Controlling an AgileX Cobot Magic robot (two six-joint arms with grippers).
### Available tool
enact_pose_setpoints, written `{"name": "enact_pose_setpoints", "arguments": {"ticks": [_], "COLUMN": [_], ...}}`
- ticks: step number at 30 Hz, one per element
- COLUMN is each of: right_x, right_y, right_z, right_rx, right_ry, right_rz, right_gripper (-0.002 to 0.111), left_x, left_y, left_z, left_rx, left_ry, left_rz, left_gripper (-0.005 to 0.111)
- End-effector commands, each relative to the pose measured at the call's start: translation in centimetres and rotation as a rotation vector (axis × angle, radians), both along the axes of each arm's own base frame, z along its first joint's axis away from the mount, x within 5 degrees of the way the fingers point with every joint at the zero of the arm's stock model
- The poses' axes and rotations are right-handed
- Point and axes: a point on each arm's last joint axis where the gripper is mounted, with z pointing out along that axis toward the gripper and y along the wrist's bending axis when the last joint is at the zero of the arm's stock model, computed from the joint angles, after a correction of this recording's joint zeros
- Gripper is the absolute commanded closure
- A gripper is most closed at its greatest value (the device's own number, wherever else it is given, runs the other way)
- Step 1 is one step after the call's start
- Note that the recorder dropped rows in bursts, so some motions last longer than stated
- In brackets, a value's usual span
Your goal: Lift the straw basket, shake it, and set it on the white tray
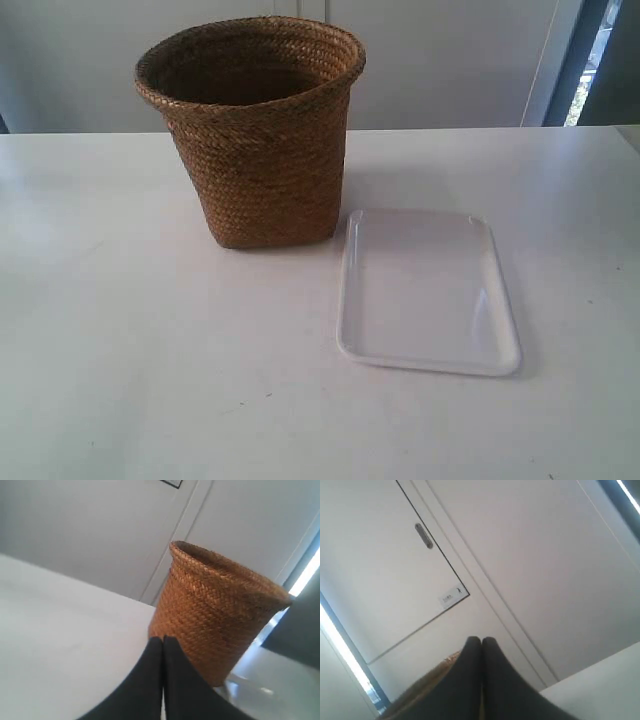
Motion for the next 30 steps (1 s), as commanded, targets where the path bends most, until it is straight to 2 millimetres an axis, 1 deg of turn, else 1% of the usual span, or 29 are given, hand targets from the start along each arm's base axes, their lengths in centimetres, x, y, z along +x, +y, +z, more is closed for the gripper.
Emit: {"name": "enact_pose_setpoints", "arguments": {"ticks": [1,2,7,9,12,14,17,20,22,26,30], "right_x": [-0.1,-0.1,-0.1,0.1,0.5,0.6,0.6,0.6,0.6,0.5,0.4], "right_y": [0.0,0.0,0.0,0.1,0.2,0.3,0.3,0.3,0.4,0.5,0.5], "right_z": [0.1,0.1,0.0,-0.5,-2.2,-2.8,-3.2,-3.3,-3.6,-4.5,-4.8], "right_rx": [0.173,0.176,0.18,0.18,0.194,0.2,0.194,0.19,0.19,0.191,0.191], "right_ry": [-0.031,-0.031,-0.021,0.043,0.229,0.3,0.34,0.351,0.391,0.486,0.527], "right_rz": [0.069,0.07,0.072,0.073,0.076,0.078,0.077,0.076,0.076,0.077,0.077], "right_gripper": [0.108,0.108,0.108,0.108,0.108,0.108,0.108,0.108,0.108,0.108,0.108], "left_x": [-0.1,-0.1,-0.1,-0.1,-0.1,-0.1,-0.2,-0.4,-0.6,-0.7,-0.7], "left_y": [-0.1,-0.2,-0.2,-0.2,-0.2,-0.2,-0.3,-0.5,-0.6,-0.7,-0.6], "left_z": [-0.9,-1.1,-1.5,-1.4,-1.4,-1.5,-2.2,-3.2,-3.8,-4.1,-4.0], "left_rx": [-0.352,-0.374,-0.355,-0.355,-0.353,-0.331,-0.28,-0.264,-0.262,-0.279,-0.28], "left_ry": [0.119,0.142,0.182,0.18,0.179,0.184,0.257,0.378,0.441,0.479,0.47], "left_rz": [-0.028,-0.028,-0.027,-0.027,-0.027,-0.027,-0.028,-0.029,-0.029,-0.034,-0.034], "left_gripper": [0.107,0.107,0.107,0.107,0.107,0.107,0.107,0.107,0.107,0.107,0.107]}}
